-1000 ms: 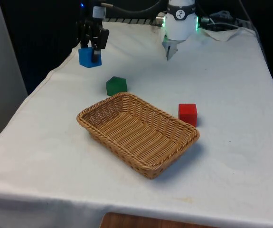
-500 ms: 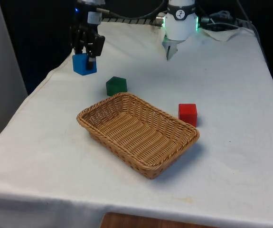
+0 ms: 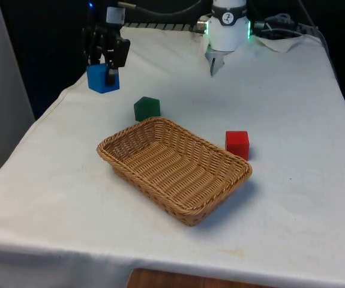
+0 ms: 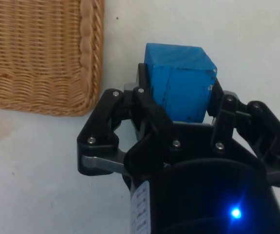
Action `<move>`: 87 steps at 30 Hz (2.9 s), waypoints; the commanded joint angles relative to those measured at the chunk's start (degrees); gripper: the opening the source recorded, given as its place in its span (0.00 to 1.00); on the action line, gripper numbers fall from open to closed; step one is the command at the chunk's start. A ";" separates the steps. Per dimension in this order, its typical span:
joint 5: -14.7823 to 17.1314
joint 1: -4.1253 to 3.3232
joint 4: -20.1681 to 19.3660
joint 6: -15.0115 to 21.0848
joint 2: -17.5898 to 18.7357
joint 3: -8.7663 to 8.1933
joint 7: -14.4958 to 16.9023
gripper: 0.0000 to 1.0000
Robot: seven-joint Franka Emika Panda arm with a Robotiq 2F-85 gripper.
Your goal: Pick up the blue cube and place it into the basket.
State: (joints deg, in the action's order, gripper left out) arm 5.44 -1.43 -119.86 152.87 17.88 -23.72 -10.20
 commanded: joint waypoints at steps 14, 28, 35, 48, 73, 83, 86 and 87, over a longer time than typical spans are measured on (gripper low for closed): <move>-2.12 -1.49 7.28 -4.64 3.55 1.38 -4.18 0.02; -3.61 -2.23 12.03 -6.07 6.53 3.32 -7.51 0.02; -4.76 -2.81 14.73 -6.99 8.19 4.53 -9.80 0.02; -6.30 -3.27 19.08 -9.85 10.89 7.05 -13.46 0.02; -5.33 -3.04 24.75 -9.00 18.45 10.66 -17.07 0.02; -4.76 -2.75 27.10 -6.53 22.80 11.17 -18.45 0.02; -4.47 -2.69 27.73 -6.02 24.06 11.34 -18.68 0.02; -5.10 -3.15 27.44 -6.47 23.72 10.66 -18.96 0.02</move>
State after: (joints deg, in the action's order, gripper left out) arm 0.34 -4.58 -92.42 146.39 41.60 -13.06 -29.16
